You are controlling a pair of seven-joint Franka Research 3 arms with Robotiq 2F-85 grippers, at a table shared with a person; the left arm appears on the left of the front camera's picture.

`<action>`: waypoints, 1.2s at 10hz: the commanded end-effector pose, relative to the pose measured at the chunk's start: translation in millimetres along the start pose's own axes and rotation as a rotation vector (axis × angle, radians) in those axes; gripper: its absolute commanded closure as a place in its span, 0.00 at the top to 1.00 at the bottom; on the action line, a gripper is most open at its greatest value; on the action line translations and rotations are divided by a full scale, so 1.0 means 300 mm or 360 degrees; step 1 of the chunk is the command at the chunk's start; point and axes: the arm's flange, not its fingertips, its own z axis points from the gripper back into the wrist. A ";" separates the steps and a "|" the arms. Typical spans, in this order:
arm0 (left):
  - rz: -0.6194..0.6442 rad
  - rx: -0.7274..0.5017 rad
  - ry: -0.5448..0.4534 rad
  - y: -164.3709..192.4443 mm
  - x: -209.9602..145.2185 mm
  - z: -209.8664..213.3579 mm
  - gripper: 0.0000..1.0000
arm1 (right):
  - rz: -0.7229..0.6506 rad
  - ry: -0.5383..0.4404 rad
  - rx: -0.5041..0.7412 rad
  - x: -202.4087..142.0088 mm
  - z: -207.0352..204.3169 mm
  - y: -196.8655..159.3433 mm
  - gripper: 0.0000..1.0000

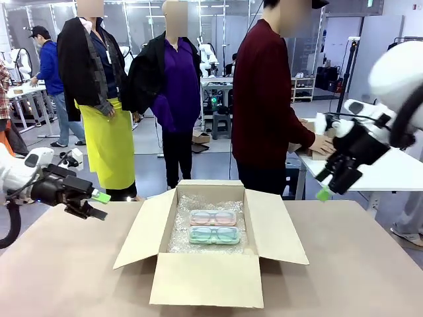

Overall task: Pack the glasses set securely to prepare it for shipping.
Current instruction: Position the Package Box on the left side of the table.

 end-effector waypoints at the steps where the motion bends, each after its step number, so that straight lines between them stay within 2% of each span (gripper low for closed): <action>1: 0.0018 0.0043 -0.0086 0.053 0.032 -0.028 1.00 | -0.0124 -0.0075 -0.0121 -0.047 0.030 0.074 1.00; 2: 0.0031 0.0061 -0.0107 0.055 0.036 -0.029 1.00 | -0.0166 -0.0114 -0.0164 -0.053 0.033 0.070 1.00; 3: 0.0003 0.0065 -0.0085 0.026 0.037 -0.015 1.00 | -0.0049 -0.0025 -0.0040 -0.048 0.025 0.027 1.00; 4: 0.0040 0.0036 -0.0045 0.048 0.018 -0.031 1.00 | -0.0049 -0.0025 -0.0040 -0.048 0.025 0.027 1.00; 8: 0.0038 0.0045 -0.0045 0.050 0.023 -0.035 1.00 | -0.0049 -0.0025 -0.0040 -0.048 0.025 0.027 1.00; 9: 0.0283 0.0022 -0.0097 0.138 0.042 -0.052 1.00 | -0.0049 -0.0025 -0.0040 -0.048 0.025 0.027 1.00; 11: 0.0392 -0.0058 -0.0167 0.239 0.051 -0.050 1.00 | -0.0049 -0.0025 -0.0040 -0.048 0.025 0.027 1.00; 12: 0.0426 -0.0078 -0.0148 0.285 0.048 -0.071 1.00 | -0.0049 -0.0025 -0.0040 -0.048 0.025 0.027 1.00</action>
